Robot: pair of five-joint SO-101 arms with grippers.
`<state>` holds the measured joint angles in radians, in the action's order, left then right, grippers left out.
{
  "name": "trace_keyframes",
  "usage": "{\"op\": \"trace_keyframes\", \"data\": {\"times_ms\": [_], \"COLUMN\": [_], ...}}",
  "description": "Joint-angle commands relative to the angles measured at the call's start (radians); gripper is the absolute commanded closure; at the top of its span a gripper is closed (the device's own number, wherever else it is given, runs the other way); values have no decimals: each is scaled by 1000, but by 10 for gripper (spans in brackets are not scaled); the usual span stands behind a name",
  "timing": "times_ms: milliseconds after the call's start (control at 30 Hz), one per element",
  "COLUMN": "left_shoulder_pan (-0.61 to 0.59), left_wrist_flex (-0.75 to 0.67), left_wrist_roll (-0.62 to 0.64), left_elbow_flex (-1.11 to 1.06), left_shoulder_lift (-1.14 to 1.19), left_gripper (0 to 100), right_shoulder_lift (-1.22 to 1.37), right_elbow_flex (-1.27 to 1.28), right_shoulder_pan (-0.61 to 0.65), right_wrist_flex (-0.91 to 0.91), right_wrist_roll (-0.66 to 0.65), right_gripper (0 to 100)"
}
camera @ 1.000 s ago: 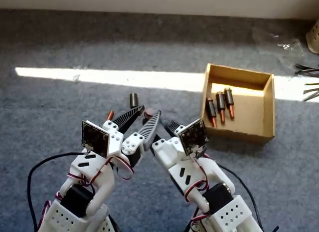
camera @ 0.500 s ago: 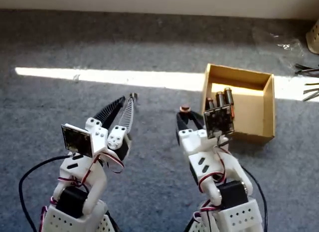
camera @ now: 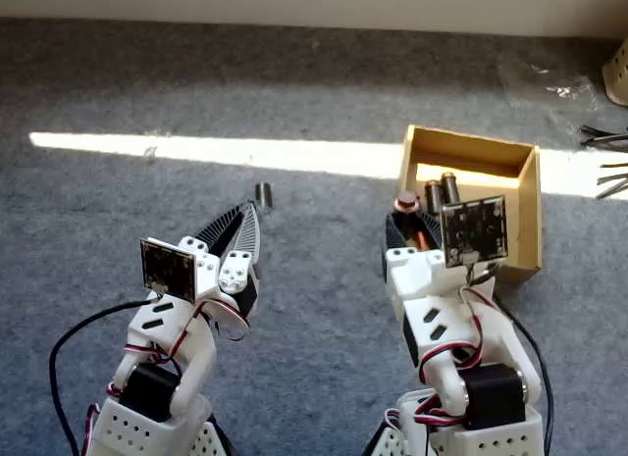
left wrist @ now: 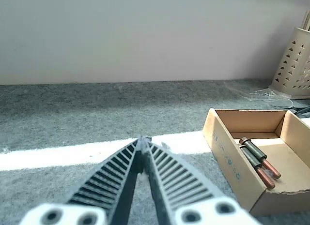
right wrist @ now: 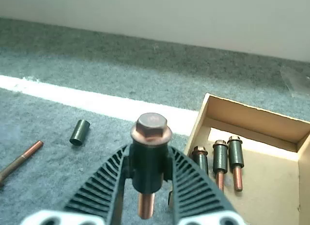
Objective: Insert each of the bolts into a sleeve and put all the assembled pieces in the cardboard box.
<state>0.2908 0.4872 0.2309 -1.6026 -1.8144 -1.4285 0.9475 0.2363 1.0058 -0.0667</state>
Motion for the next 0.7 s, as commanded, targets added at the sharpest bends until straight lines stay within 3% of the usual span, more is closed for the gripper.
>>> {"op": "trace_keyframes", "data": {"times_ms": [0, 133, 267, 500, 667], "left_shoulder_pan": [-10, -10, -10, -10, -10], "left_wrist_flex": [-2, -2, -2, -3, -3], "left_wrist_roll": [2, -2, -92, -109, -109], "left_elbow_flex": [8, 8, 7, -7, -7], "left_shoulder_lift": [-10, -10, -10, -12, -12], "left_gripper": [983, 983, 984, 983, 983], "right_shoulder_lift": [170, 441, 697, 1106, 1342], "right_elbow_flex": [-214, -409, -538, -671, -783], "right_shoulder_pan": [-33, -122, -197, -259, -343], "right_wrist_flex": [64, 125, 125, 111, 25], "right_wrist_roll": [-12, -12, -17, -169, -180], "right_gripper": [991, 991, 991, 991, 991]}}
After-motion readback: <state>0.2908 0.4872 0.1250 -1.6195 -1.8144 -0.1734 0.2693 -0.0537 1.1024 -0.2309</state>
